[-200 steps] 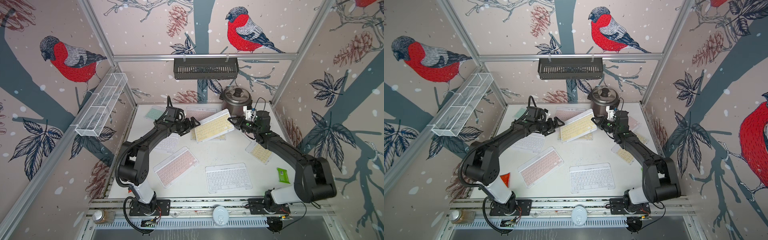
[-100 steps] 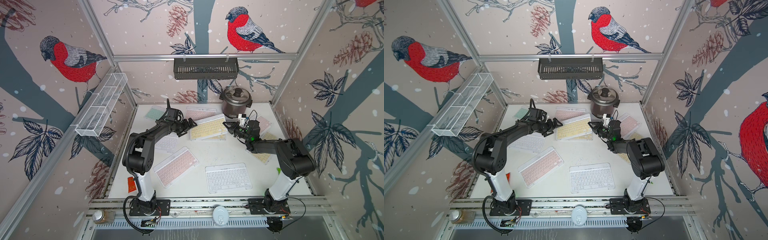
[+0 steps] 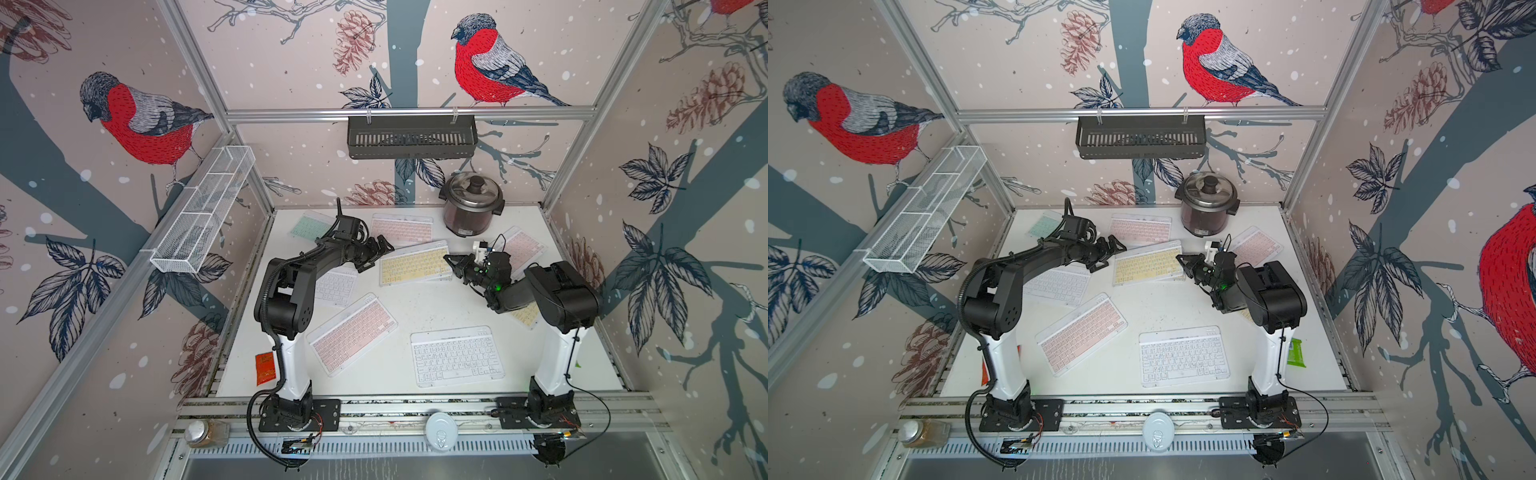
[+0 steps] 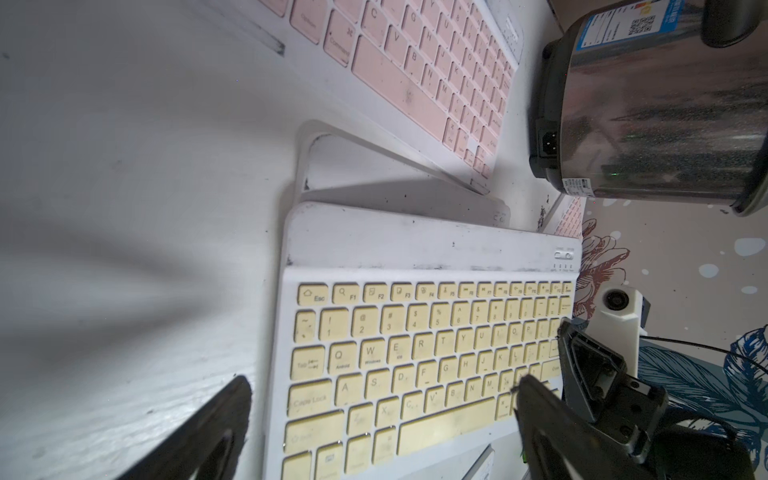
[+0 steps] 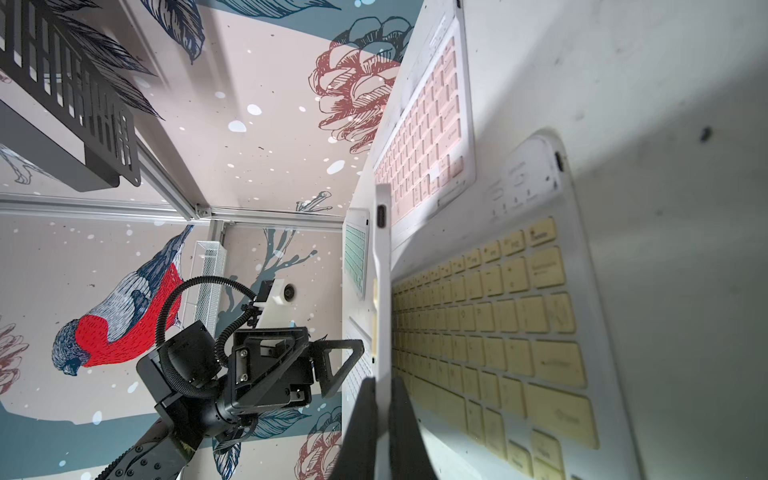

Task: Stack the numeric keypads
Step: Place the numeric keypad at the numeric keypad.

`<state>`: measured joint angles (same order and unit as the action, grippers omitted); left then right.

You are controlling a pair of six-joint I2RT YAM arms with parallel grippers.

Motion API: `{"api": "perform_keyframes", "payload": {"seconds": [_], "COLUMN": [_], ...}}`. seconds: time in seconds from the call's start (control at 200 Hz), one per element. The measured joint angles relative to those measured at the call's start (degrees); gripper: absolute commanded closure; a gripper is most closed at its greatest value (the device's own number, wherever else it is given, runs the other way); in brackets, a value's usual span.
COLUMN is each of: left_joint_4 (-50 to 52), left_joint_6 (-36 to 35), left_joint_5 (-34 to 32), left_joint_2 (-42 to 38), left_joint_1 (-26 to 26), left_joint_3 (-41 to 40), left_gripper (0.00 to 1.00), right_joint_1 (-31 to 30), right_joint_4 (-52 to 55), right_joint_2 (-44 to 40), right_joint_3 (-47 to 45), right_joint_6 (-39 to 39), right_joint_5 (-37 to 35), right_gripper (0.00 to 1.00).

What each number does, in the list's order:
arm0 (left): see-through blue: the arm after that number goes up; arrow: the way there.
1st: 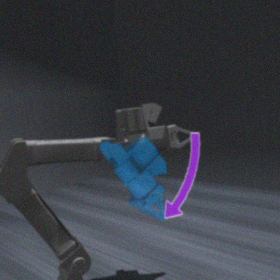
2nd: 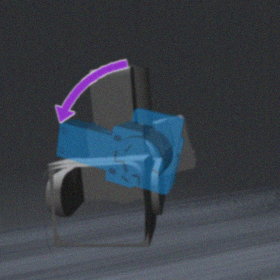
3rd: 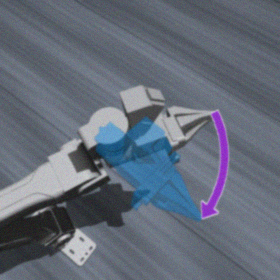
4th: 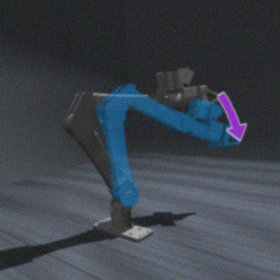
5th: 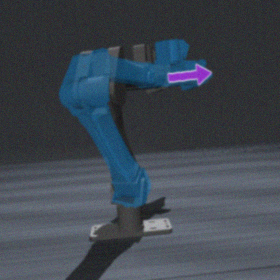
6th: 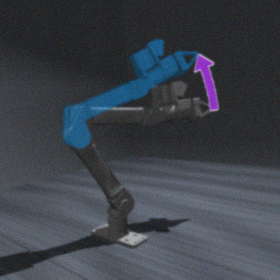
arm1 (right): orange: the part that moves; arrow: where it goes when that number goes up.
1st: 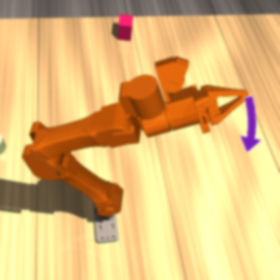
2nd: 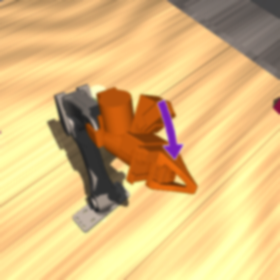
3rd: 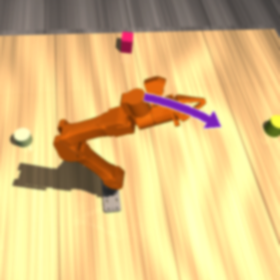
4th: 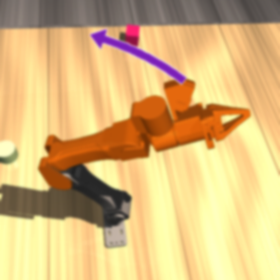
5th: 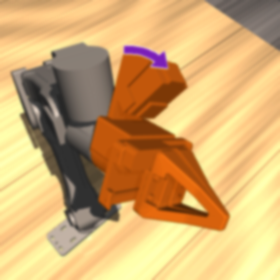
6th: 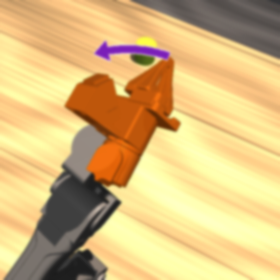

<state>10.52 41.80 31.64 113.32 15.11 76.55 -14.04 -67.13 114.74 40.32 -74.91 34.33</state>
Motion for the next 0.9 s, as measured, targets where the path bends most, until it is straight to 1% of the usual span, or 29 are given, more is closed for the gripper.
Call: {"api": "perform_keyframes", "payload": {"seconds": [0.361,0.651,0.721,0.901], "left_joint_4": [0.2,0.7,0.9,1.64], "left_joint_6": [-0.07,-0.2,-0.22,-0.24], "left_joint_5": [-0.13,-0.24,-0.22,-0.26], "left_joint_2": [1.55,2.64,2.91,3.08], "left_joint_1": [0.11,0.42,0.42,0.44], "left_joint_3": [0.9,3.23,3.78,4.09], "left_gripper": [0.01,0.02,0.02,0.01], "right_joint_1": [1.01,1.36,1.33,0.59], "right_joint_4": [-7.93,-13.57,-15.5,-16.48], "right_joint_2": [5.57,7.19,7.8,8.57], "right_joint_3": [1.4,0.48,0.15,-0.31], "right_joint_6": [-4.24,-7.5,-8.35,-9.51], "right_joint_5": [0.55,0.52,0.24,-2.03], "right_gripper": [1.0,0.99,0.99,0.98]}}
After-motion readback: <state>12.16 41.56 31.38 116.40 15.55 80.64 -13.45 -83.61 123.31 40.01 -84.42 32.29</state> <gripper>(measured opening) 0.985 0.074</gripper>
